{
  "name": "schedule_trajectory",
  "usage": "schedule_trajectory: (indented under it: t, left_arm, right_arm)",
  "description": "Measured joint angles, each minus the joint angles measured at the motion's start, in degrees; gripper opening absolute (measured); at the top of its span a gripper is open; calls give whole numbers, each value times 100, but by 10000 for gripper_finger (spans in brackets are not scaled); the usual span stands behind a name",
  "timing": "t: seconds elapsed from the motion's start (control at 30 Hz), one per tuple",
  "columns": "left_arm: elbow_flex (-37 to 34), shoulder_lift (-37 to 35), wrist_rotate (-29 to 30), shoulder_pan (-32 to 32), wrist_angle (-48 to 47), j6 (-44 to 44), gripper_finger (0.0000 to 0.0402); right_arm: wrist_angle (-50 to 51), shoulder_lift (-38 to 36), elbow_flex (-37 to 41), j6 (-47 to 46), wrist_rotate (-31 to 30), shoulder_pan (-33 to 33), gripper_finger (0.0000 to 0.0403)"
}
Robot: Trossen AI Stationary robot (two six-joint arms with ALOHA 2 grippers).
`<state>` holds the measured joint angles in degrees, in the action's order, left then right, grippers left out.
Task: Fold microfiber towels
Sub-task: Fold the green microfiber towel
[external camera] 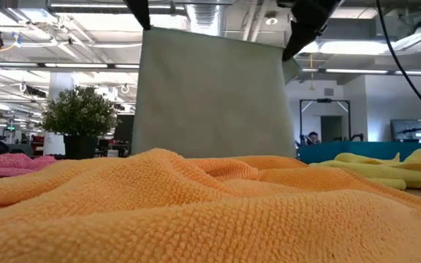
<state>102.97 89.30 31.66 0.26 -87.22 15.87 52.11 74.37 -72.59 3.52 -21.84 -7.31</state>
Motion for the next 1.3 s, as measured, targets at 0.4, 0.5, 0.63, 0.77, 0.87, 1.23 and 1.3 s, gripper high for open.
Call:
schedule_trajectory:
  t: [0.4, 0.5, 0.63, 0.77, 0.87, 1.23, 1.3]
  left_arm:
    - [-1662, -2, -985, -1191, 902, 1011, 0]
    - [-1958, -2, -1135, -1430, 1136, 1286, 0]
    - [-2380, -2, -1472, -1694, 1704, 1542, 0]
    - [-2875, -4, -1696, -1892, 2348, 1731, 0]
    - [-3213, -4, -1758, -1985, 2755, 1833, 0]
    - [-3787, -6, -1691, -1899, 3534, 1974, 0]
    - [-3854, -6, -1588, -1764, 3543, 2072, 0]
  right_arm:
    - [57, 0, 850, -1263, 556, 1383, 6]
    - [-68, -1, 1035, -1556, 573, 1724, 6]
    - [-271, -2, 1279, -1962, 797, 2106, 6]
    - [-718, 0, 1685, -2319, 846, 2390, 6]
    - [-1035, 0, 1960, -2586, 846, 2508, 6]
    - [-1710, -2, 2519, -2658, 689, 2302, 6]
    - [-1711, -2, 2524, -2499, 565, 2109, 6]
